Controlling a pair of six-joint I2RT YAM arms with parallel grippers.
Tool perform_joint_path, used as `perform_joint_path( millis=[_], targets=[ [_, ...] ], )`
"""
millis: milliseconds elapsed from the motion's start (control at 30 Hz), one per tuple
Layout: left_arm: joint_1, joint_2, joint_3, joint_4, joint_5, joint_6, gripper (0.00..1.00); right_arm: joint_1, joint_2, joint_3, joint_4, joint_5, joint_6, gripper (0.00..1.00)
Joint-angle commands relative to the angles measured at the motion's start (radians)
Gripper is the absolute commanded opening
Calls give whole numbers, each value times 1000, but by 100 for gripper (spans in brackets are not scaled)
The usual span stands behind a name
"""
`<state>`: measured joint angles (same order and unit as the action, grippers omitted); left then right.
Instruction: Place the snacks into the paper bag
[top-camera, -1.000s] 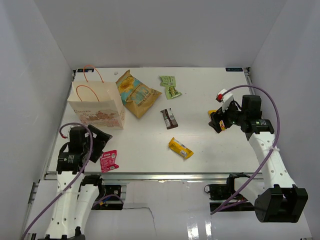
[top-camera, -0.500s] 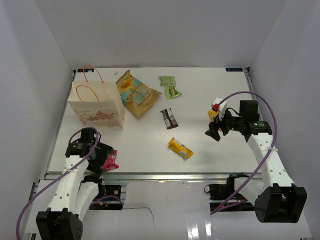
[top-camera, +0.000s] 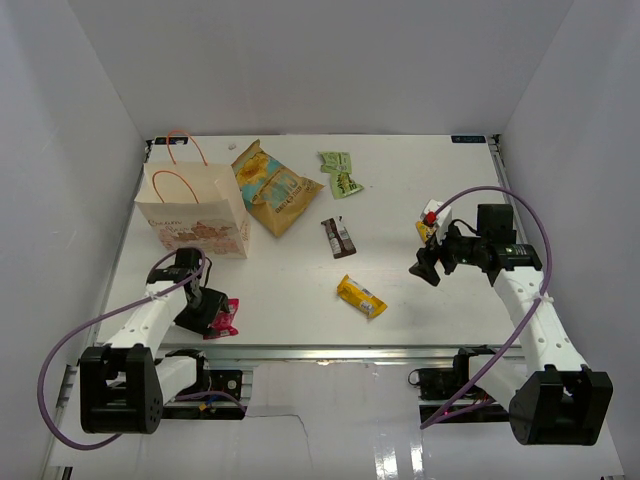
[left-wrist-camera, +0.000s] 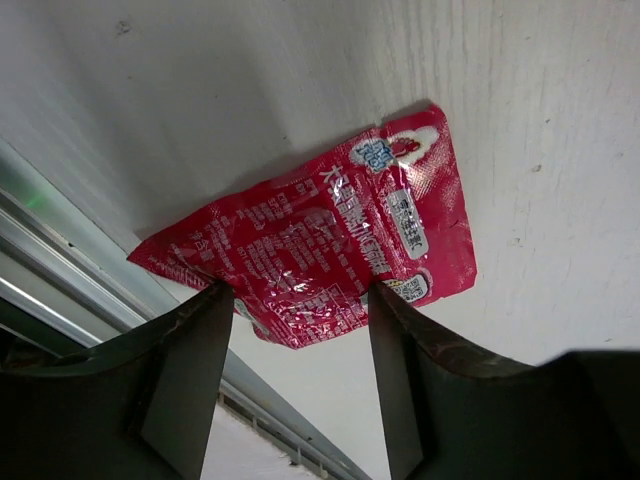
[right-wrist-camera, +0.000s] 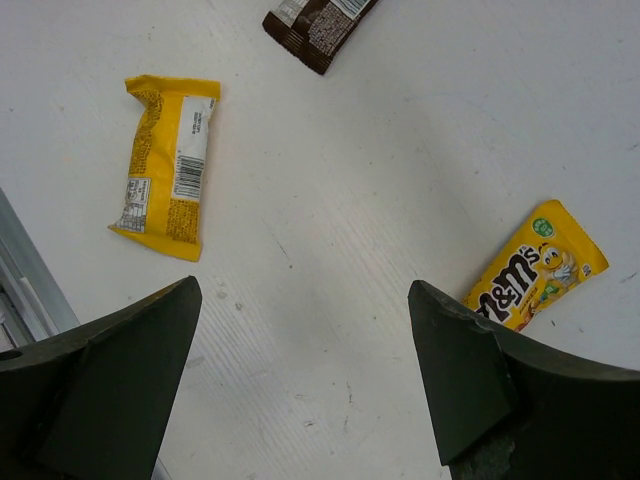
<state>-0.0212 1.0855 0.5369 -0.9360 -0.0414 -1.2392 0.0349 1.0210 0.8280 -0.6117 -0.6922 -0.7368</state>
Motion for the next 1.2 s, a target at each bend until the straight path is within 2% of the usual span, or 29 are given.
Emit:
perform_joint_path(
  millis=[0, 67, 200, 233, 300, 333, 533, 767, 867, 933, 1033, 1167],
  targets=[
    [3, 16, -29, 71, -34, -32, 65, 0, -4, -4, 12, -18, -10, 90],
    [3, 13, -34, 74, -35, -28, 64, 0, -4, 0, 12, -15, -10, 90],
    [1, -6, -44, 78, -31, -11, 47, 2, 1, 5, 13, -16, -9, 90],
    [3, -9, -46, 78, -25, -8, 38, 0, 2, 6, 13, -18, -9, 90],
    [3, -28, -45, 85, -17, 16, 30, 0, 4, 14, 12, -20, -9, 90],
    [1, -38, -43, 88, -5, 29, 22, 0, 4, 16, 13, -20, -9, 90],
    [1, -174, -15, 114, 40, 162, 2, 0, 5, 34, 12, -20, -7, 90],
    [1, -355, 89, 152, 259, 412, 0, -1, 8, 48, 15, -23, -4, 90],
    [1, -415, 127, 183, 406, 492, 0, -1, 14, 51, 18, -30, -6, 90],
    [1, -441, 153, 248, 591, 561, 0, 0, 17, 54, 21, -38, -4, 90],
    [-9, -463, 216, 295, 736, 616, 0, 0, 22, 60, 27, -43, 0, 90],
    [-19, -446, 331, 333, 805, 646, 0, 0, 25, 69, 27, -43, 1, 90]
  ],
)
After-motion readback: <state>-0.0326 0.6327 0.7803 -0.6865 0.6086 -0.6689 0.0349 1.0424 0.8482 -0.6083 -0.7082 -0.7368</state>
